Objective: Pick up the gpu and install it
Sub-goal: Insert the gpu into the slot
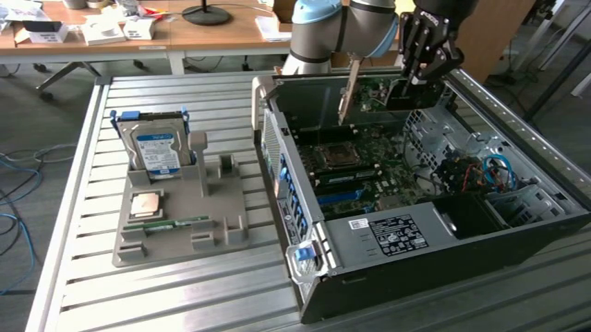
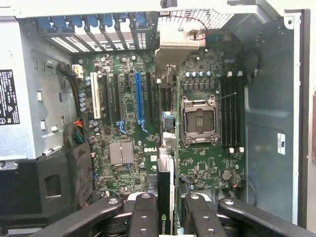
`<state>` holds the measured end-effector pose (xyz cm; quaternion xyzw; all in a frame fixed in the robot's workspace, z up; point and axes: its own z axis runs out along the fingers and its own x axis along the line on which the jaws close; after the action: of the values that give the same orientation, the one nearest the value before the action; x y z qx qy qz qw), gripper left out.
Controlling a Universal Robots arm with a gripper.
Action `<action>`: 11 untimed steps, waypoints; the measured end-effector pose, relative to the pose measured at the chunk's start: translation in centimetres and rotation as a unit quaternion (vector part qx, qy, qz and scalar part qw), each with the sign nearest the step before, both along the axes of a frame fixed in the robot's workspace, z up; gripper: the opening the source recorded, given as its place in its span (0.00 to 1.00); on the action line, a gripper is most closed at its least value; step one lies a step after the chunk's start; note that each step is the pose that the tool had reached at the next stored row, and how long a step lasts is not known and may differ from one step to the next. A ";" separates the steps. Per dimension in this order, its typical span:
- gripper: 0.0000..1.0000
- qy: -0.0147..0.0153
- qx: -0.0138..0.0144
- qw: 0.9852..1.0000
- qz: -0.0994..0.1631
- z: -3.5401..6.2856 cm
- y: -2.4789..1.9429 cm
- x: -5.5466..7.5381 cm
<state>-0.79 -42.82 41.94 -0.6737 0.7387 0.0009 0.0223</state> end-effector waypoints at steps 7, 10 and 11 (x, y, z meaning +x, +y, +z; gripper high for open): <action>0.26 0.000 0.000 1.000 0.000 -0.05 0.20 -0.3; 0.26 0.000 0.000 1.000 0.000 -0.05 0.22 -0.3; 0.26 0.000 0.000 1.000 0.000 -0.06 0.22 -0.3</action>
<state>-1.12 -42.60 41.89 -0.6738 0.7386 0.0009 0.0223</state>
